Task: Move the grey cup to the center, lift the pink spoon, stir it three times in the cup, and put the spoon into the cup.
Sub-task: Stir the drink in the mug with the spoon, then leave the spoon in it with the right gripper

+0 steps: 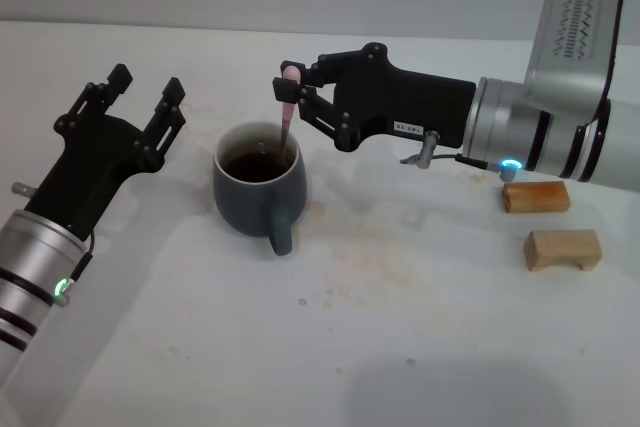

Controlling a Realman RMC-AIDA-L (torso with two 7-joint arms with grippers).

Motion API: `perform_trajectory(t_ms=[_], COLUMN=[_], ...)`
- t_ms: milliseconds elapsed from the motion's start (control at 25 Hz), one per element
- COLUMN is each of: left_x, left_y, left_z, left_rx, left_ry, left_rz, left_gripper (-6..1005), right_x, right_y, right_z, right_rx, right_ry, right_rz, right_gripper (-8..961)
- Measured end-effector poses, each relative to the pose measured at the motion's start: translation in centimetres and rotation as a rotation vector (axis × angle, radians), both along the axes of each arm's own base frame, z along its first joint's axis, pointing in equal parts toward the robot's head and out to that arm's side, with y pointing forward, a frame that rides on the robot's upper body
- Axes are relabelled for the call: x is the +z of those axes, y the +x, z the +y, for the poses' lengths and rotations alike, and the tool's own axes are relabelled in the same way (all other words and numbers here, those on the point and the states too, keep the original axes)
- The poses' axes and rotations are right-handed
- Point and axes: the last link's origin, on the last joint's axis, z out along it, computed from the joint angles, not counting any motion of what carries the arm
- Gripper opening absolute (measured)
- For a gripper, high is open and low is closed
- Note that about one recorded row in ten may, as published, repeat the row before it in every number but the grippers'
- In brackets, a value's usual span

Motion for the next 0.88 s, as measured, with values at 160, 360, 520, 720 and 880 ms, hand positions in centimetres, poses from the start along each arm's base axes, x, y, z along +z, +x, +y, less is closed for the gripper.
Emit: perform_trajectory(t_ms=[160,360,520,720,880], left_x=[-0.4,-0.4,-0.6,-1.1,-1.1], left_y=[-0.3,-0.3,-0.3,-0.8,-1.1], left_z=[0.5,0.6,1.1,1.5,1.5], left_rx=[0.026,0.034,0.044,0.081,0.092], left_ry=[-0.022,-0.025,-0.04,-0.066,-0.068], left_rz=[0.022,0.026,0.04,0.084,0.098], left_gripper=[646,646,646,646,646], right_x=[-0.3,-0.4,-0.4,-0.4,-0.4], right_y=[0.3,0.5,0.6,0.6,0.6], right_z=[-0.2,-0.3,-0.1,-0.1,-0.1], right_rx=[-0.016,-0.024,-0.032,-0.035,-0.035], right_ry=[-0.009,-0.011,-0.006,-0.003,-0.002], right_rz=[-0.006,-0.008,-0.013,-0.01,-0.009], right_gripper=[110,110,110,110,110])
